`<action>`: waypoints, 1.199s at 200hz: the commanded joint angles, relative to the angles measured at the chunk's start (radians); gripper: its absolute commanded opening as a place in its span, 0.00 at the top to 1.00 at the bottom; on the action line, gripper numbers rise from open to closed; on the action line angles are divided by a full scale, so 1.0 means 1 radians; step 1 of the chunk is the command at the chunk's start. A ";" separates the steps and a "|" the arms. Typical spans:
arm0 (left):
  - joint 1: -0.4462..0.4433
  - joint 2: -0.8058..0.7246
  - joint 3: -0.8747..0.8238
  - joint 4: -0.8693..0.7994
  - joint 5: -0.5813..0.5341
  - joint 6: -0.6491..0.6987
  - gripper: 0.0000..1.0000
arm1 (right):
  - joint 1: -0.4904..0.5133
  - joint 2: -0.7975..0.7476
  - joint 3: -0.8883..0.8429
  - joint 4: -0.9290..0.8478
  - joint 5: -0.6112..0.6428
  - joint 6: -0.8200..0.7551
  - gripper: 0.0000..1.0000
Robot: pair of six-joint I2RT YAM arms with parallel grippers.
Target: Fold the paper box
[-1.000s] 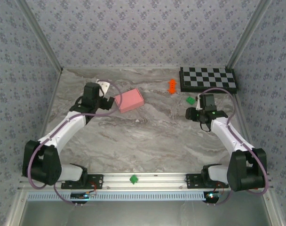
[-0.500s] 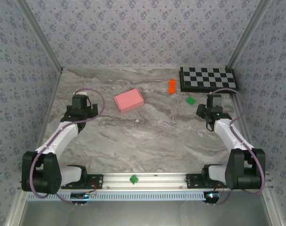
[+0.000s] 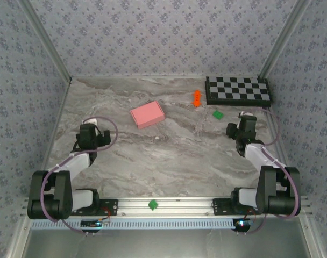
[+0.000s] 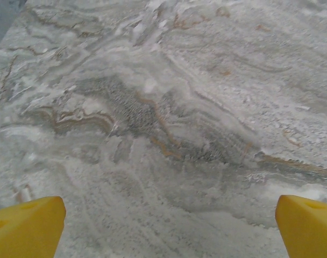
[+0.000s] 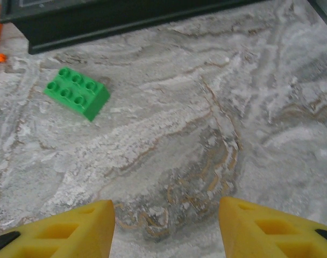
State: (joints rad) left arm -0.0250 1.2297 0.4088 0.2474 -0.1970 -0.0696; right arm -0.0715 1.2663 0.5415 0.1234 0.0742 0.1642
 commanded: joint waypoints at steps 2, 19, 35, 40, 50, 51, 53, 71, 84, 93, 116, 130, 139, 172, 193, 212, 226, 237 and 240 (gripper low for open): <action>0.031 -0.001 -0.013 0.170 0.134 0.041 0.00 | -0.014 0.001 -0.038 0.160 -0.078 -0.054 0.44; 0.050 0.010 -0.017 0.209 0.187 0.046 0.00 | -0.018 0.005 -0.060 0.228 -0.108 -0.064 0.44; 0.064 0.022 -0.028 0.263 0.230 0.048 0.00 | -0.021 0.012 -0.079 0.283 -0.133 -0.071 0.43; 0.067 0.029 -0.029 0.278 0.241 0.047 0.00 | -0.021 0.015 -0.082 0.298 -0.138 -0.074 0.44; 0.075 0.045 -0.024 0.298 0.264 0.047 0.00 | -0.023 0.023 -0.086 0.321 -0.147 -0.085 0.43; 0.077 0.046 -0.024 0.298 0.267 0.047 0.00 | -0.023 0.024 -0.087 0.323 -0.148 -0.085 0.43; 0.079 0.048 -0.022 0.300 0.271 0.047 0.00 | -0.023 0.026 -0.087 0.325 -0.151 -0.087 0.43; 0.090 0.079 -0.004 0.310 0.309 0.050 0.00 | -0.029 0.046 -0.092 0.365 -0.167 -0.099 0.43; 0.096 0.099 0.002 0.331 0.324 0.050 0.00 | -0.032 0.065 -0.096 0.401 -0.173 -0.104 0.43; 0.099 0.112 0.004 0.354 0.331 0.052 0.00 | -0.037 0.079 -0.094 0.421 -0.179 -0.106 0.43; 0.102 0.146 0.001 0.428 0.337 0.051 0.00 | -0.039 0.109 -0.088 0.457 -0.190 -0.117 0.43; 0.113 0.162 0.000 0.456 0.348 0.034 0.00 | -0.040 0.117 -0.092 0.476 -0.192 -0.125 0.42; 0.115 0.172 -0.013 0.488 0.356 0.031 0.00 | -0.040 0.123 -0.104 0.504 -0.197 -0.132 0.42; 0.115 0.204 -0.060 0.606 0.374 0.033 0.00 | -0.038 0.139 -0.156 0.623 -0.209 -0.156 0.40; 0.115 0.237 -0.071 0.651 0.375 0.038 0.00 | -0.030 0.164 -0.167 0.662 -0.207 -0.164 0.40; 0.115 0.278 -0.073 0.689 0.358 0.029 0.01 | -0.011 0.199 -0.176 0.704 -0.179 -0.175 0.39; 0.115 0.307 -0.047 0.677 0.321 0.011 0.01 | 0.011 0.227 -0.178 0.726 -0.141 -0.189 0.36; 0.097 0.301 -0.012 0.592 0.257 0.014 0.01 | 0.028 0.262 -0.176 0.758 -0.118 -0.200 0.34; 0.082 0.302 -0.007 0.586 0.235 0.020 0.01 | 0.034 0.272 -0.176 0.772 -0.112 -0.202 0.32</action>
State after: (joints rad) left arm 0.0845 1.5230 0.3401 0.8570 0.1326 -0.0406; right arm -0.0704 1.4818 0.3729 0.7876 -0.0959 0.0055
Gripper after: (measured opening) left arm 0.995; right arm 0.645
